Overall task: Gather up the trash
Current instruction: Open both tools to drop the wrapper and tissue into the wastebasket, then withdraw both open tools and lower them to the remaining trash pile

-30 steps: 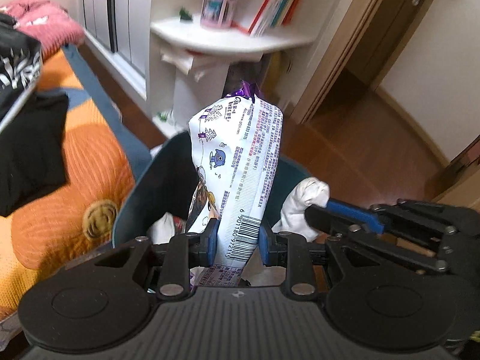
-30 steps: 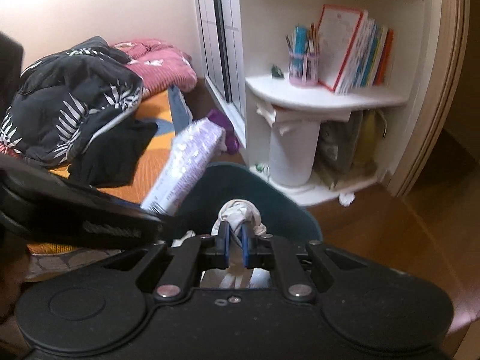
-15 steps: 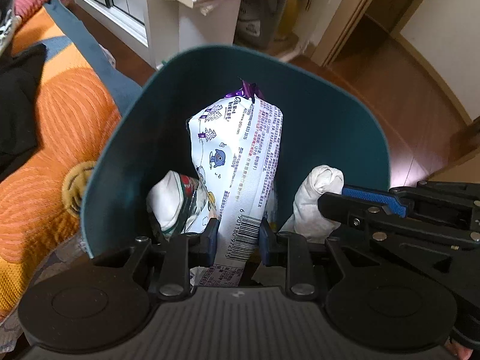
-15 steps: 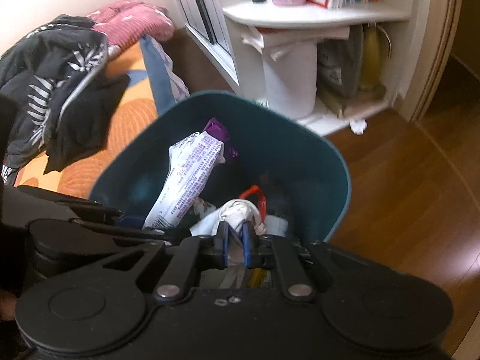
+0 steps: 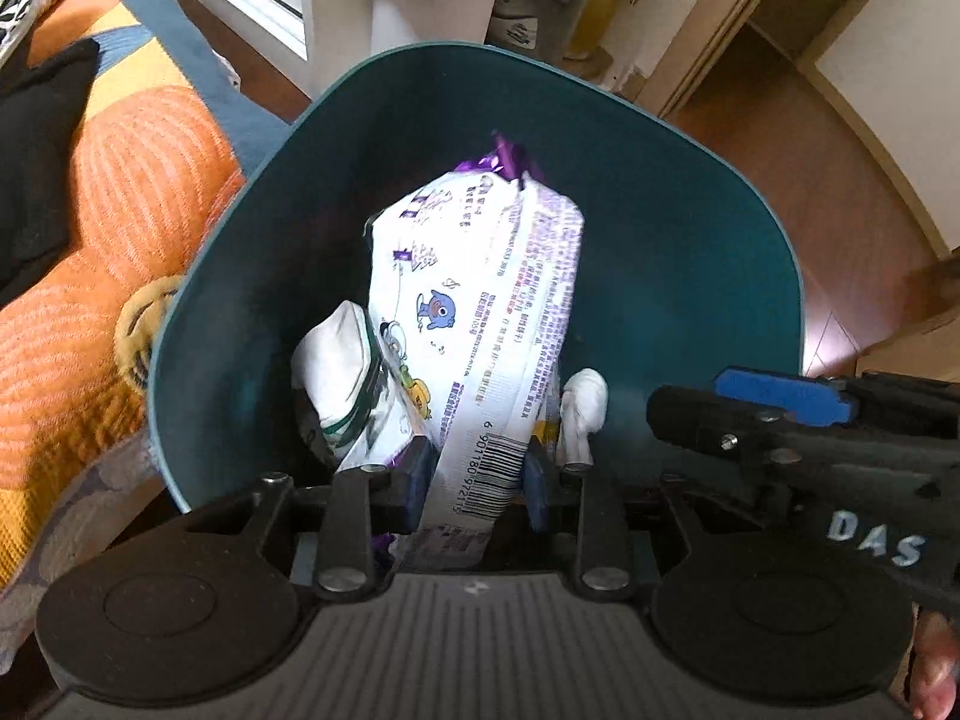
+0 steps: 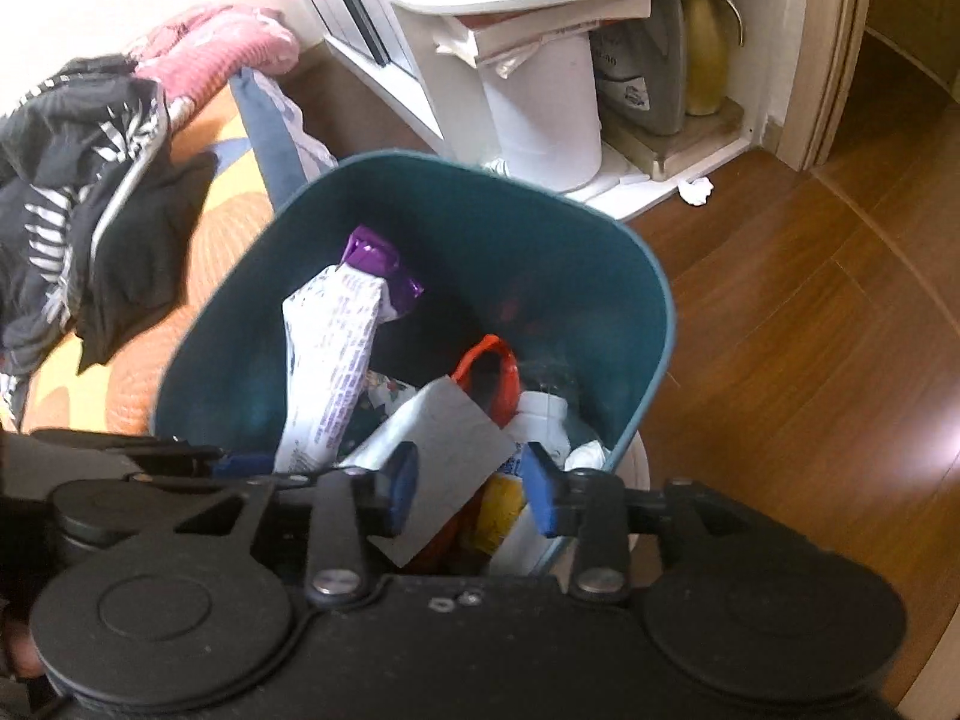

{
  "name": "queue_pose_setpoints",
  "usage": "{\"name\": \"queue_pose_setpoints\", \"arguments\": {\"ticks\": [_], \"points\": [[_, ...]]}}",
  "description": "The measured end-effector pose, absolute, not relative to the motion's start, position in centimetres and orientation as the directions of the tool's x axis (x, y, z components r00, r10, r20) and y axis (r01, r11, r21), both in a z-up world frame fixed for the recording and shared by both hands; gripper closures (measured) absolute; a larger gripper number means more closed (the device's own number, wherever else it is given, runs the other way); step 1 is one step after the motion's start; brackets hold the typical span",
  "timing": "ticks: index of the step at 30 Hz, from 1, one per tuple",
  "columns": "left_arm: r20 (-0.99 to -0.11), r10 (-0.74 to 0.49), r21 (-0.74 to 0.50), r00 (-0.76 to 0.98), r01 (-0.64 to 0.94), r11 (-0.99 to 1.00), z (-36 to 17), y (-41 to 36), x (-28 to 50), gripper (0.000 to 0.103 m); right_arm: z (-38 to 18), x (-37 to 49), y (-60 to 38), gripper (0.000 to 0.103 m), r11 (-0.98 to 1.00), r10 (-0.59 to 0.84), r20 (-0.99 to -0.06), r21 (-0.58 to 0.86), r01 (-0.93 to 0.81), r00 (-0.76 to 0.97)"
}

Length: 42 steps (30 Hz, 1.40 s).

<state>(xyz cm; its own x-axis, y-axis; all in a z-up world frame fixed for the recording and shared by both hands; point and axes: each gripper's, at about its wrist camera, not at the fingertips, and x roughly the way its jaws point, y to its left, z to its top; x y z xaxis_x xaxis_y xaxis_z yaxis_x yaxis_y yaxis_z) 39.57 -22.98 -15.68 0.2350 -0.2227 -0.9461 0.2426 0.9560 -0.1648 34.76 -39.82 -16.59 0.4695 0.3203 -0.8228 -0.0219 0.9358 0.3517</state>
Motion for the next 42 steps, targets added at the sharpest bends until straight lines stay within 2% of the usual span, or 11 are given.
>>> {"name": "queue_pose_setpoints", "arguments": {"ticks": [4,5,17,21,26,28,35,42], "points": [[-0.935,-0.225,-0.161,0.276,0.236,0.958,-14.3,-22.5,38.9,0.041,-15.2,34.0,-40.3,0.058,0.932,0.327,-0.805,0.362,-0.026,0.495],[-0.931,-0.233,-0.169,0.282,0.234,0.957,-14.0,-22.4,38.7,0.039,-14.8,33.8,-40.4,0.056,0.931,0.329,-0.8,0.365,-0.028,0.502],[-0.88,-0.28,-0.204,0.382,0.227,0.952,-7.6,-19.9,34.8,0.038,-8.9,30.4,-39.5,0.046,0.913,0.382,-0.727,0.391,-0.113,0.571],[-0.853,-0.28,-0.2,0.439,0.22,0.955,-5.0,-18.1,32.9,0.032,-7.2,29.0,-38.5,0.046,0.898,0.418,-0.698,0.414,-0.147,0.582],[-0.824,-0.284,-0.216,0.491,0.192,0.957,-2.4,-15.0,30.4,0.031,-5.1,27.3,-36.3,0.045,0.879,0.464,-0.666,0.426,-0.213,0.584],[-0.813,-0.28,-0.222,0.511,0.173,0.96,-1.5,-13.4,29.2,0.023,-4.4,26.7,-35.1,0.045,0.871,0.483,-0.657,0.425,-0.245,0.578],[-0.79,-0.245,-0.248,0.562,0.072,0.966,-0.5,-6.7,25.4,0.02,-2.4,25.2,-29.8,0.045,0.838,0.545,-0.631,0.396,-0.375,0.553],[-0.788,-0.212,-0.291,0.578,-0.046,0.956,-1.7,0.7,22.2,0.018,-3.3,24.6,-23.8,0.044,0.795,0.593,-0.647,0.377,-0.475,0.479]]}}
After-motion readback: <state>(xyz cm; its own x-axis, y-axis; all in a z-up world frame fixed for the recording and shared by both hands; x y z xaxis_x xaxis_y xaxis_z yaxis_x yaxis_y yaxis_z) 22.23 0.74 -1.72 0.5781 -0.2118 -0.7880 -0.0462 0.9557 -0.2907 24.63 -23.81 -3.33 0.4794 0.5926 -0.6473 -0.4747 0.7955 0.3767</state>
